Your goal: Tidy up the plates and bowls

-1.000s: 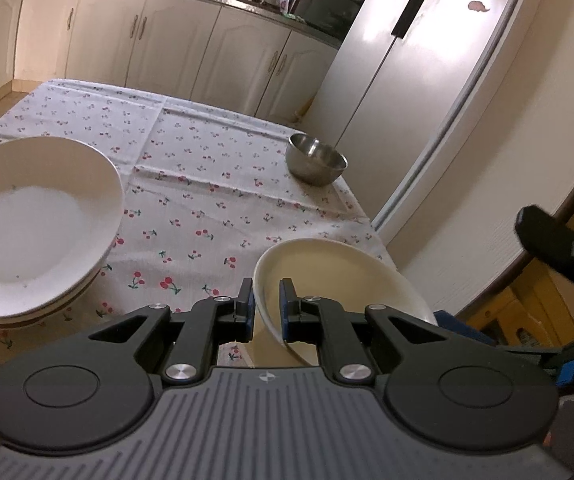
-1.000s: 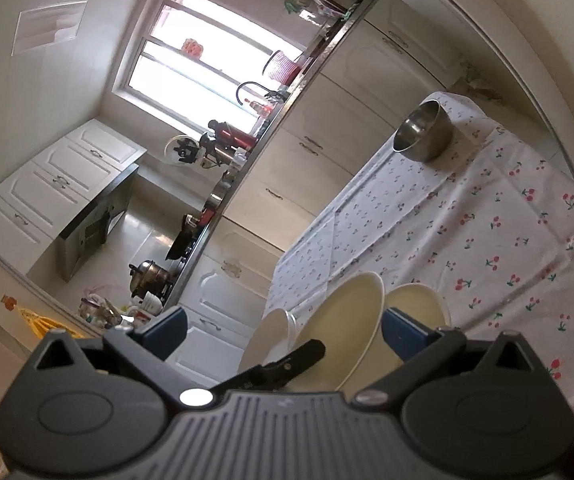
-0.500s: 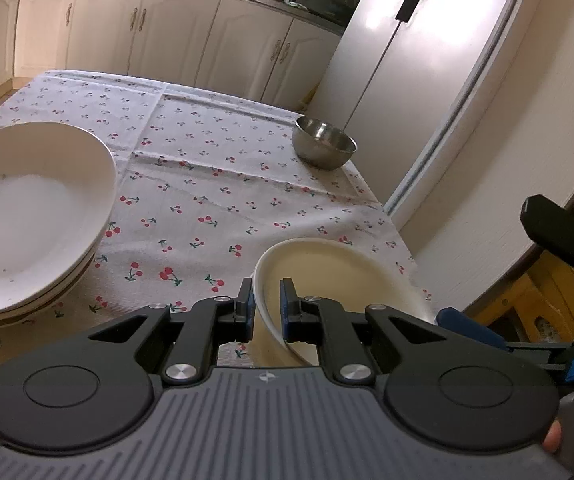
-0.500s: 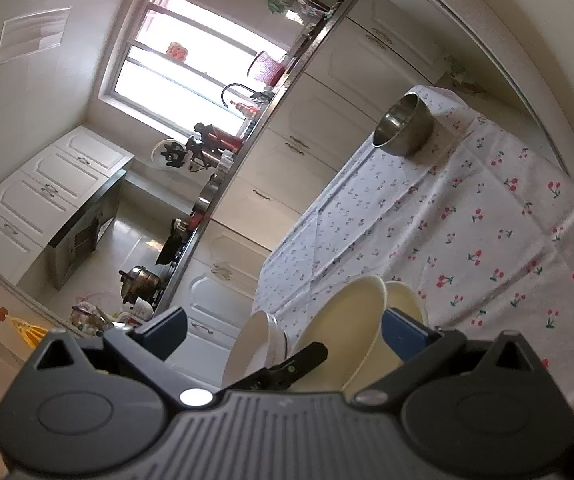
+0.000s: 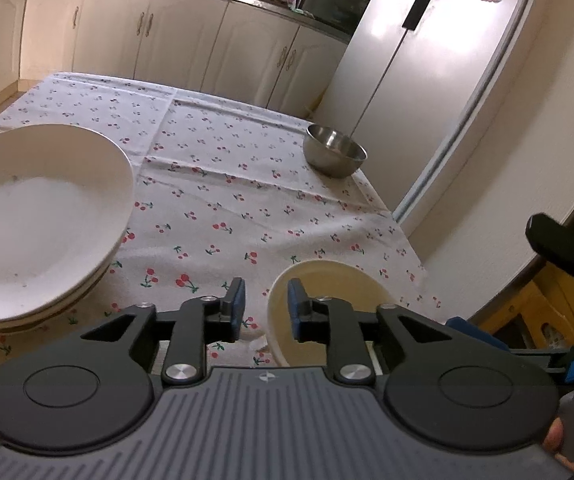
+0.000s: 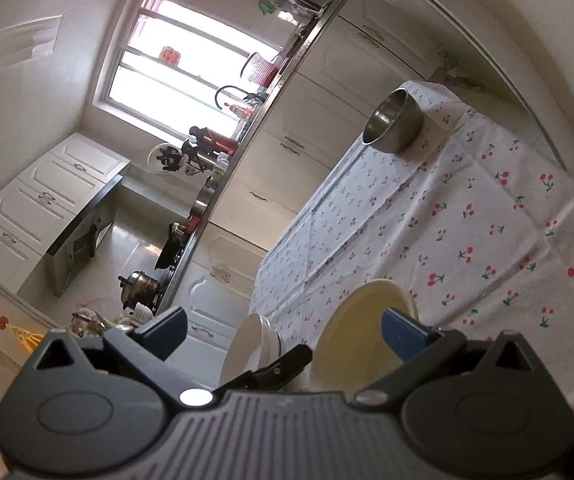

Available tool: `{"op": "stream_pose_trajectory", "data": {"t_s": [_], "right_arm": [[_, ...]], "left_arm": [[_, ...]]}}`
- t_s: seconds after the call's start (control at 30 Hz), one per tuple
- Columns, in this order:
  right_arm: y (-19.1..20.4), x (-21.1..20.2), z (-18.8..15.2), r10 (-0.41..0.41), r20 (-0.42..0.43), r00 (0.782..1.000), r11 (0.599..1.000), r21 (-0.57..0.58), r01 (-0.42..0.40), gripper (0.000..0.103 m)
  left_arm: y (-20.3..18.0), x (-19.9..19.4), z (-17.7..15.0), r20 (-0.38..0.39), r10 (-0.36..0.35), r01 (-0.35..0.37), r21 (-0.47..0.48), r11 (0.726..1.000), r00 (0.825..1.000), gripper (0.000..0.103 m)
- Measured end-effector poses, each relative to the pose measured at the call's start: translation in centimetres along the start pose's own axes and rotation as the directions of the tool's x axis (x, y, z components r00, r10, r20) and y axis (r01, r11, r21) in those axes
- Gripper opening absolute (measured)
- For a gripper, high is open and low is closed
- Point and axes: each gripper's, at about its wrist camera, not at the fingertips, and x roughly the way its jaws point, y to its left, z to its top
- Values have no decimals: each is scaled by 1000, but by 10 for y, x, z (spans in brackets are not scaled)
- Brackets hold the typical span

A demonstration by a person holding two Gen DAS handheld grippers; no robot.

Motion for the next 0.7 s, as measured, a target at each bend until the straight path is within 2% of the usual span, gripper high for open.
{"op": "stream_pose_trajectory", "data": {"t_s": [0.1,0.17,0.3,0.5,0.57,0.7], "right_arm": [[-3,-3,1,-9,14,1000,1000,9,9,103],[-5,-5,3,-19,26,999,1000,11,19,103],[-9,-9,5,-58,45,997,998,5,57,103],[-14,-12,7,-101,61,993,995,-8,102,103],[-14,-13,8,-118,68,991,992,-27,120,103],[-18,-13,15,-134,81,988,990,-35,138,103]], "left_arm": [[0,-2,1,17,6,-6,10,1000,1000,40],[-1,-4,2,26,5,-6,16,1000,1000,54],[-4,-4,4,33,12,-13,40,999,999,63],[-6,0,12,30,14,-16,55,998,999,86],[-7,1,16,31,18,-20,63,998,999,99],[-10,4,27,36,29,-32,79,996,999,101]]}}
